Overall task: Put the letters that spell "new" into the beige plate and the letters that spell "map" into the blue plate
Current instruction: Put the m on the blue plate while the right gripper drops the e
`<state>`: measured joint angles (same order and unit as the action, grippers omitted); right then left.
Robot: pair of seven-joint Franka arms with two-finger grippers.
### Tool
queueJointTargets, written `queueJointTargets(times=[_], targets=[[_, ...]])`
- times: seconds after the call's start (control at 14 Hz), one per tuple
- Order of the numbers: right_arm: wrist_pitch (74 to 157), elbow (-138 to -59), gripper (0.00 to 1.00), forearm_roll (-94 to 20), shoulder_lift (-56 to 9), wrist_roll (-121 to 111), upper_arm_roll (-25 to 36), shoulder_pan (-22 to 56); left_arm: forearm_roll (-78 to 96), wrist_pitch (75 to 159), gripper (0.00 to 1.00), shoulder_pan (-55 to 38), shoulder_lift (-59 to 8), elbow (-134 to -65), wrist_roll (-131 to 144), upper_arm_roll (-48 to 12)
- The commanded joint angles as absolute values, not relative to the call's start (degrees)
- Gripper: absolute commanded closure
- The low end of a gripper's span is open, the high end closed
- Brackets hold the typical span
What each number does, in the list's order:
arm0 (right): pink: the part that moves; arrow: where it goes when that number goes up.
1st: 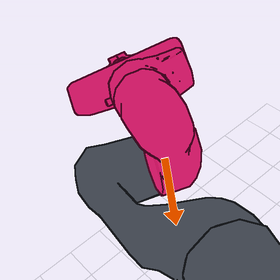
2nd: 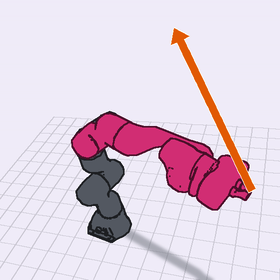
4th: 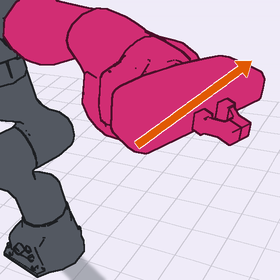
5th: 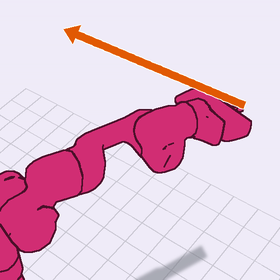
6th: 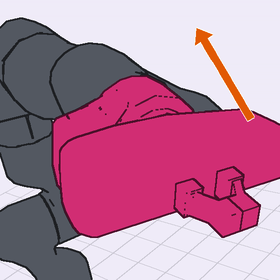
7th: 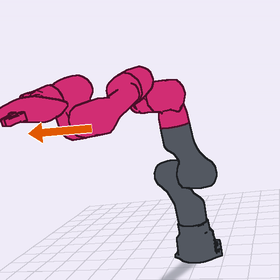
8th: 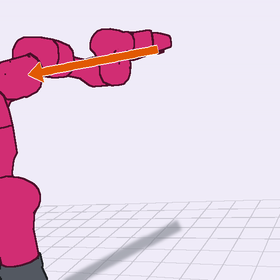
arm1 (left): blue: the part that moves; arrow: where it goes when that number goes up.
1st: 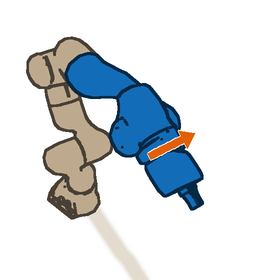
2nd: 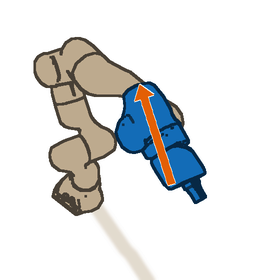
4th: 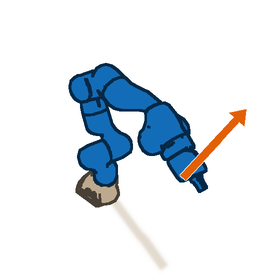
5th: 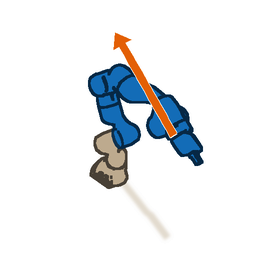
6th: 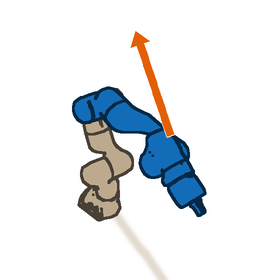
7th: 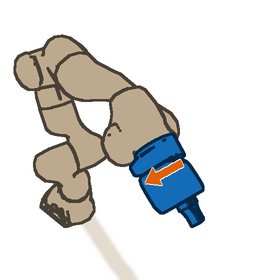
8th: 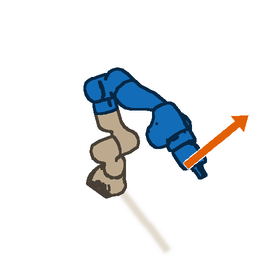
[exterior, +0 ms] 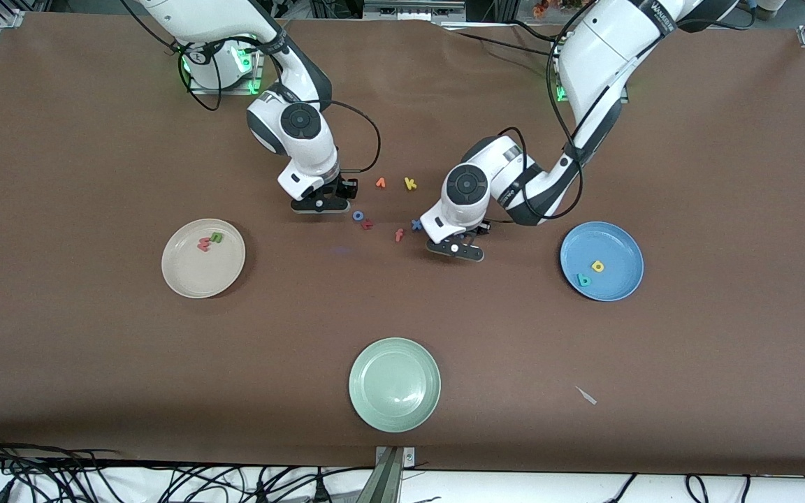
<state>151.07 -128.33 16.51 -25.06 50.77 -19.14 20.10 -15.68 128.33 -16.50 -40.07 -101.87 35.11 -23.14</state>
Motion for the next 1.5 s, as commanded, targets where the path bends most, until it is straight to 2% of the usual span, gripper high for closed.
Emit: queueJointTargets(times=[0.0,0.36,0.64,0.71,0.78,0.85,1.0,1.07,1.28,1.42], targets=[[151.79,-127.97,0.64,18.81,-25.66,51.77,-18.64,20.21,-17.58,122.8,1.0,-14.6,-36.14,-101.08,32.02,-23.03],[152.49,-128.23,0.66,19.6,-26.1,51.94,-18.37,20.13,-17.49,111.99,1.0,-5.82,-29.28,-100.99,13.92,-23.12],[152.14,-128.06,0.82,19.69,-25.75,51.51,-18.28,20.04,-17.58,109.42,1.0,2.35,-26.02,-101.43,1.17,-23.12],[151.62,-127.53,0.83,19.69,-25.23,50.29,-17.59,19.95,-17.58,109.6,1.0,4.9,-26.28,-101.43,-1.9,-23.12],[149.96,-126.92,0.83,19.77,-23.92,48.62,-16.45,19.86,-17.32,109.6,0.78,7.01,-26.28,-101.43,-4.02,-23.12],[145.33,-125.17,0.83,19.78,-23.04,45.65,-15.74,19.69,-16.97,109.6,0.01,7.55,-26.28,-101.43,-4.3,-23.12],[134.26,-120.87,0.83,19.78,-21.02,38.54,-14.6,19.6,-16.52,109.42,0.0,8.0,-26.02,-100.99,-4.48,-23.29],[132.12,-120.5,0.83,19.78,-19.53,33.71,-13.02,19.6,-16.52,109.42,0.0,7.82,-25.84,-100.81,-4.31,-23.73],[133.06,-122.95,0.83,19.78,-16.53,18.68,-4.51,19.6,-16.44,108.99,0.0,7.91,-23.39,-99.59,-3.95,-24.69],[138.4,-127.33,0.83,19.78,-14.25,9.1,1.99,19.6,-16.35,105.23,0.0,7.65,-22.15,-95.74,-3.87,-25.4]])
